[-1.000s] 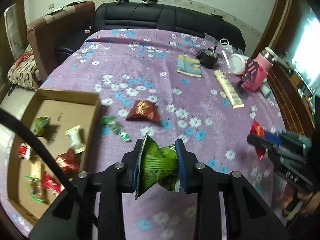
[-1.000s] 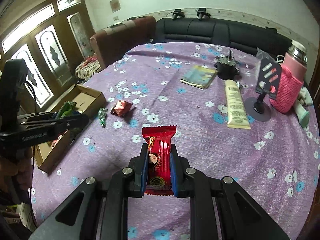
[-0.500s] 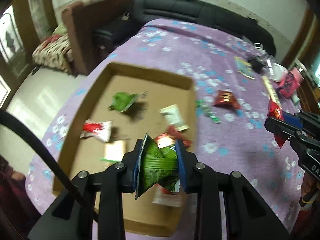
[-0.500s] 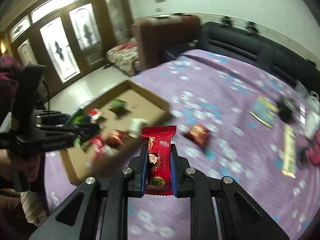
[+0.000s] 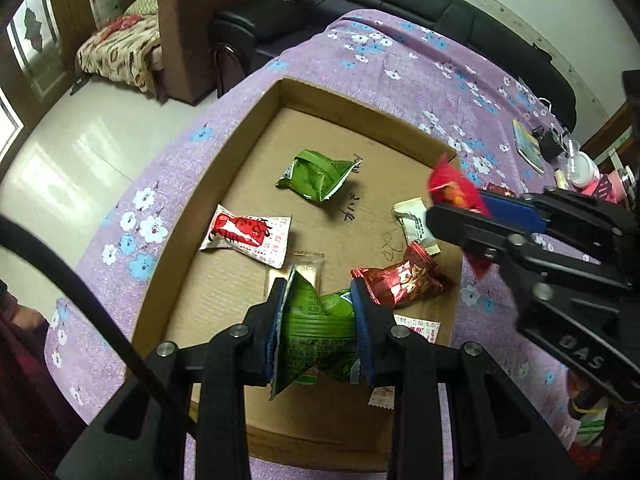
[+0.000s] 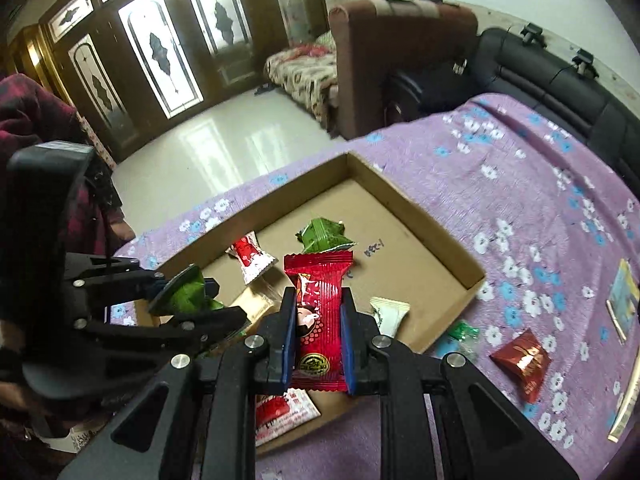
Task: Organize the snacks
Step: 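Open both grippers over the box to drop the red bar and green snack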
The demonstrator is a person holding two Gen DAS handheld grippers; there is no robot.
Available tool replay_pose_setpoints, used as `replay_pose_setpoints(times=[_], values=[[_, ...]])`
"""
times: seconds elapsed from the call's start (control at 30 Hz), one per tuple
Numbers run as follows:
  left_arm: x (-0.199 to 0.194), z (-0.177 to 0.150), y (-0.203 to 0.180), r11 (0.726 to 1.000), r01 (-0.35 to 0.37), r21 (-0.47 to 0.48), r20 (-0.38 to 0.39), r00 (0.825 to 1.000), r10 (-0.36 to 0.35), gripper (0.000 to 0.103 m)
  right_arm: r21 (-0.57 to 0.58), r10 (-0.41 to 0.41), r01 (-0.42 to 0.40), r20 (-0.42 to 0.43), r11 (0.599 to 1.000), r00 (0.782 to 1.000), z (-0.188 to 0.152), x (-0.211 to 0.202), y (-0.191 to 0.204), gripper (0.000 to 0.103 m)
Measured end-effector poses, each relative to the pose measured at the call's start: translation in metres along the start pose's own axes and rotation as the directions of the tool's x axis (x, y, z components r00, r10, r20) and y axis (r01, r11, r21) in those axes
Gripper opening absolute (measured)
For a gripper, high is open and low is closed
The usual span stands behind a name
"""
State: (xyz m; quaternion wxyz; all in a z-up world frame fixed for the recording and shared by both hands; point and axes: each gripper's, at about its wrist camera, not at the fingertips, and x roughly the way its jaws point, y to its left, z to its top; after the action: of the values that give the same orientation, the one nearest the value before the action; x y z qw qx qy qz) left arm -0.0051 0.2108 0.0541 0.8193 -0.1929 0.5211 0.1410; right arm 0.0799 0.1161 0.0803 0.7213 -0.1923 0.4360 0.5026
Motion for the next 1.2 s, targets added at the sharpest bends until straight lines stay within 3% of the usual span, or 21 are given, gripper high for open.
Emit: replay_pose_setpoints(times=[0.4,0.47,0.53,0.6,0.73,0.9,1.2], values=[[0.007,0.011,0.010,0.999,0.015,-0.047,-0.031,0.999,-0.017,0.036,0.012,0.000,0.001,-0.048,1.000,0.999,0.014,0.012,0.003,0.021],[0.005,0.012,0.011,0.999,0.014,-0.052,-0.027,1.000,-0.015,0.043,0.014,-0.001,0.002,-0.043,1.000,0.999,0.015,0.011,0.003,0.021],[0.004,0.013,0.011,0.999,0.014,-0.049,-0.025,1.000,-0.015,0.059,0.014,-0.003,0.003,-0.042,1.000,0.999,0.017,0.011,0.004,0.023],[0.002,0.014,0.011,0.999,0.005,-0.052,-0.014,1.000,-0.006,0.065,0.017,-0.003,0.004,-0.040,1.000,0.999,0.018,0.011,0.003,0.028],[0.000,0.015,0.014,0.998,0.000,-0.058,-0.008,1.000,0.000,0.081,0.023,-0.002,0.003,-0.031,1.000,1.000,0.019,0.009,0.002,0.029],[-0.003,0.015,0.016,0.998,-0.010,-0.067,-0.003,1.000,0.009,0.089,0.032,-0.003,0.003,-0.020,0.999,1.000,0.019,0.005,0.000,0.030],[-0.022,0.015,0.005,0.999,-0.017,-0.050,0.043,0.999,0.019,0.094,0.071,-0.002,-0.002,0.057,0.998,0.998,0.012,-0.030,-0.009,0.030]])
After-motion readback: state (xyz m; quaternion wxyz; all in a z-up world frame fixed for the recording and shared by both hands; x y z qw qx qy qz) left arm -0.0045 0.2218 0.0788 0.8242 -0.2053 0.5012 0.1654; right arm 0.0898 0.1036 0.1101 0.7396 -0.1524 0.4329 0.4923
